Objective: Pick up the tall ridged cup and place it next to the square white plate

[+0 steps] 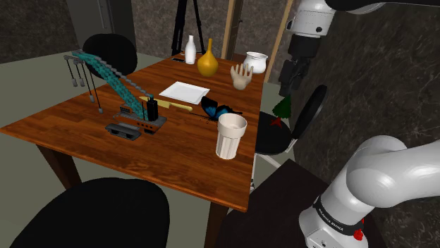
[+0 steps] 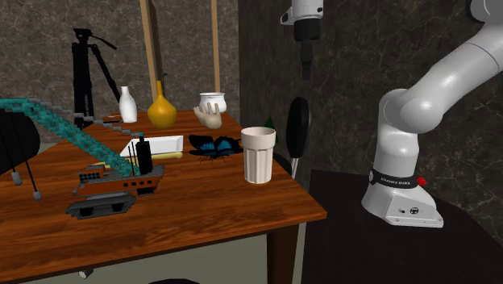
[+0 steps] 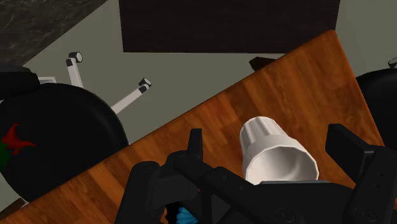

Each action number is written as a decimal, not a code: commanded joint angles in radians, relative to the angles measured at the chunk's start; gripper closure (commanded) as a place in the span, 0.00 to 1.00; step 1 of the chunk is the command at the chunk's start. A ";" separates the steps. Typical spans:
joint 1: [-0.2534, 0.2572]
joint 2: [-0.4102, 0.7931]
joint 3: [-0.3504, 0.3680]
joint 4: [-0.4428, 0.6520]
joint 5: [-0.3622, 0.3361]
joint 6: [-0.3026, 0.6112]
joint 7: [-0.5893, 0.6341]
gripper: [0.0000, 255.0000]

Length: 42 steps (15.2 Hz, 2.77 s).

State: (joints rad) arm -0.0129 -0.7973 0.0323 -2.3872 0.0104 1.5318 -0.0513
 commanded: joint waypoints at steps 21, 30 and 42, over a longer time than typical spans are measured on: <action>-0.002 0.559 0.024 -0.001 0.067 0.507 0.064 0.00; 0.000 0.576 0.026 -0.035 0.069 0.559 0.063 0.00; 0.000 0.577 0.026 -0.035 0.069 0.559 0.063 1.00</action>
State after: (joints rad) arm -0.0137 -0.2218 0.0578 -2.4209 0.0793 2.0906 0.0115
